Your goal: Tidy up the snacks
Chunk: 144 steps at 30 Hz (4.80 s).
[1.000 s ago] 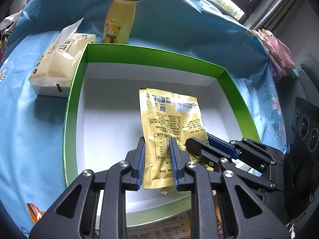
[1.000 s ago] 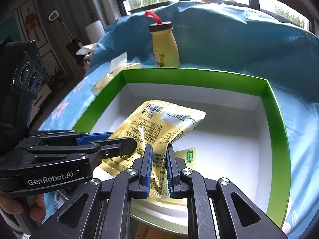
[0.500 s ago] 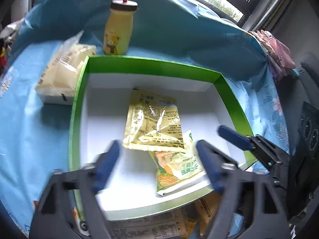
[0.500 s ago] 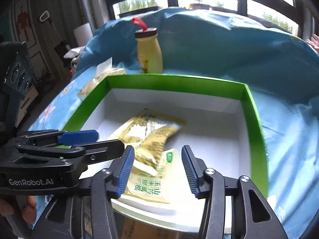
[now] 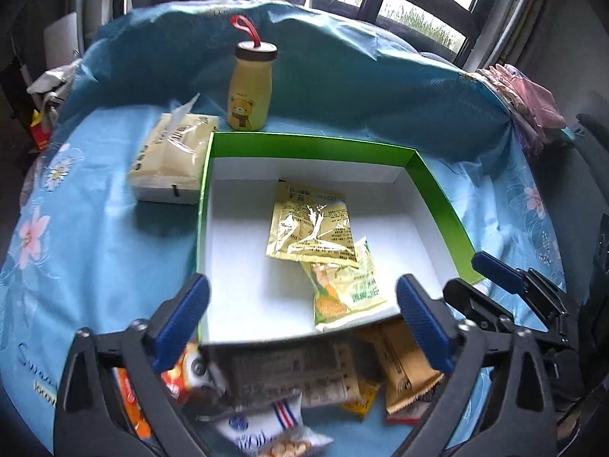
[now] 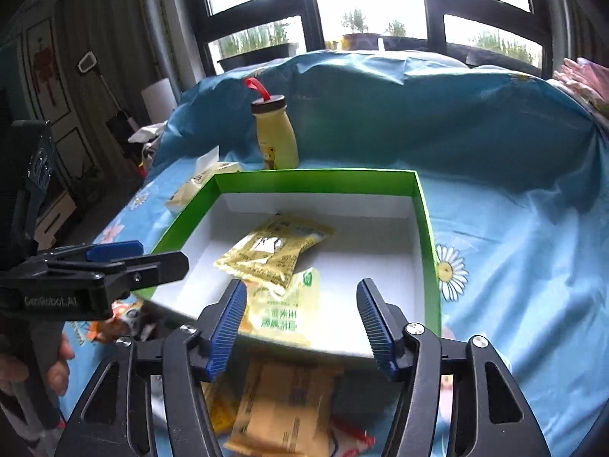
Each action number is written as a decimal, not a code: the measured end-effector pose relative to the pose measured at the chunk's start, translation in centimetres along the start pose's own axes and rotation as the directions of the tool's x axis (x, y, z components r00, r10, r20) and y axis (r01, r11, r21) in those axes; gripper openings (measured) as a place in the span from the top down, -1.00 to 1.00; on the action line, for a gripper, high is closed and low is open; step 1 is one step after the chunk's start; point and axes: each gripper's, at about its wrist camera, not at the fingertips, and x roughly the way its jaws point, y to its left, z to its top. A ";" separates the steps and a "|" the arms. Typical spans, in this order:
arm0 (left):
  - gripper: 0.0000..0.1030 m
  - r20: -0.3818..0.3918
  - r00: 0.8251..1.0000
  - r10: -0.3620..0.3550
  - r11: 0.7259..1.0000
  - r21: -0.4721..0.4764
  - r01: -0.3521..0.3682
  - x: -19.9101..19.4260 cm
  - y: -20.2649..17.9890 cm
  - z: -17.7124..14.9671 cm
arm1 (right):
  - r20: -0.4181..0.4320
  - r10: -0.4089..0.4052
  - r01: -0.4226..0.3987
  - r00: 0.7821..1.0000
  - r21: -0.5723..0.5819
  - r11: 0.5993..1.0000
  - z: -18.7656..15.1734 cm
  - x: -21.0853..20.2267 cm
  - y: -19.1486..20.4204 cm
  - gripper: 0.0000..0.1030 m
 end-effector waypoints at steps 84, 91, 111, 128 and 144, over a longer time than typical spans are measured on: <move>-0.99 0.093 0.992 0.090 0.992 0.079 -0.097 -9.7 -3.7 -10.9 | -0.026 0.047 -0.048 0.999 -0.041 0.998 -8.3 -9.7 6.4 -0.35; -0.99 0.075 0.994 0.085 0.994 0.064 -0.090 -9.0 -3.0 -11.0 | -0.047 0.049 -0.051 0.998 -0.048 0.998 -8.3 -8.8 6.6 -0.35; -0.99 -0.103 0.994 -0.041 0.978 -0.208 0.018 -5.1 5.8 -13.6 | -0.162 0.118 -0.132 0.980 -0.074 0.989 -10.4 -4.0 8.0 -0.35; -0.87 -0.087 0.988 -0.129 0.974 -0.196 0.110 -2.6 5.4 -12.1 | -0.210 0.202 -0.233 0.957 -0.137 0.963 -10.2 0.9 10.5 -0.34; 0.08 -0.114 0.967 -0.228 0.952 -0.234 0.197 -0.2 5.8 -11.0 | -0.268 0.330 -0.370 0.905 -0.113 0.922 -9.3 4.7 11.1 0.05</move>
